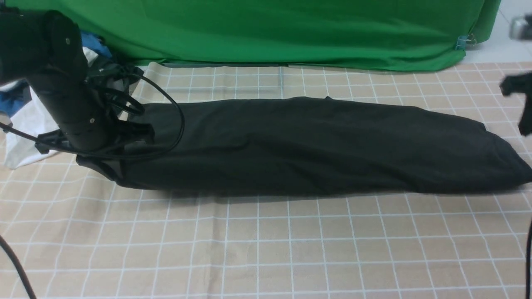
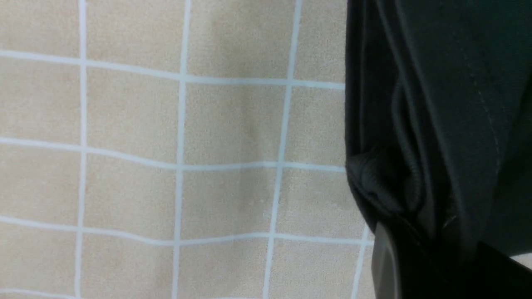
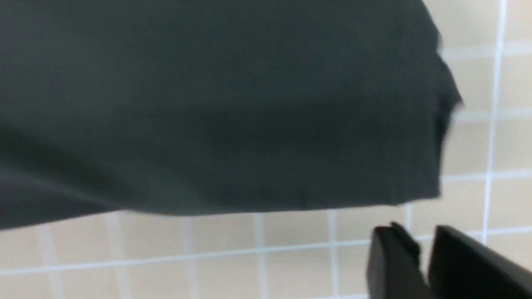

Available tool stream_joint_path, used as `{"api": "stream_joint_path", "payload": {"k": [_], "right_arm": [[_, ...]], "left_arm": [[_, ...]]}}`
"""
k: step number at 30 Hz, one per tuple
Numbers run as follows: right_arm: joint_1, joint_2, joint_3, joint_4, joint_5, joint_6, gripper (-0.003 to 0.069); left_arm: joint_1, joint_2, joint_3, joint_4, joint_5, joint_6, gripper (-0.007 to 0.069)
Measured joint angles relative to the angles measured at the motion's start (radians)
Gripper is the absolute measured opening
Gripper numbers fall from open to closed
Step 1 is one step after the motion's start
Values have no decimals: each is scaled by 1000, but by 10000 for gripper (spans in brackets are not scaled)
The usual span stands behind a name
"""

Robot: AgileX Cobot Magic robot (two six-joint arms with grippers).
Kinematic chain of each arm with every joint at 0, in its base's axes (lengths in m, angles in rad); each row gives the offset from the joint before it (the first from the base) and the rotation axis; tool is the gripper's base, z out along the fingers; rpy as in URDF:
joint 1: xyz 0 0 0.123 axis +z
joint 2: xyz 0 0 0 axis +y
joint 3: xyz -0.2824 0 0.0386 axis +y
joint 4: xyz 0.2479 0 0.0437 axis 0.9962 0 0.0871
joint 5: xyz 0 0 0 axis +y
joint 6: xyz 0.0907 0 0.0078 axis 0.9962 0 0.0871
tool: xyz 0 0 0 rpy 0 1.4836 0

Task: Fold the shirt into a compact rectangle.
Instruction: 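Pull the folded dark garment lengthwise by its ends to straighten it flat on the table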

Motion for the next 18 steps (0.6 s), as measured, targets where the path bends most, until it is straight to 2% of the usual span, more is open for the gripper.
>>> {"api": "stream_joint_path", "payload": {"k": [1,2,5,7,14,17,18], "right_arm": [[-4,0,5,1,-5,2,259],[-35,0,41,1,-51,13,353],[-58,9,74,-1,-122,12,499],[-59,23,76,3,-144,7,533],[-59,138,76,13,-180,7,549],[-59,173,76,17,-173,-1,496],[-59,182,77,23,-173,-16,447]], "left_arm": [[0,1,0,0,0,0,31],[0,4,0,-3,-1,-1,31],[1,9,0,-11,-7,-1,31],[1,9,0,-11,-11,-1,31],[1,9,0,-11,-12,-1,31],[1,9,0,-18,-14,-2,31],[1,9,0,-20,-18,-2,31]]}}
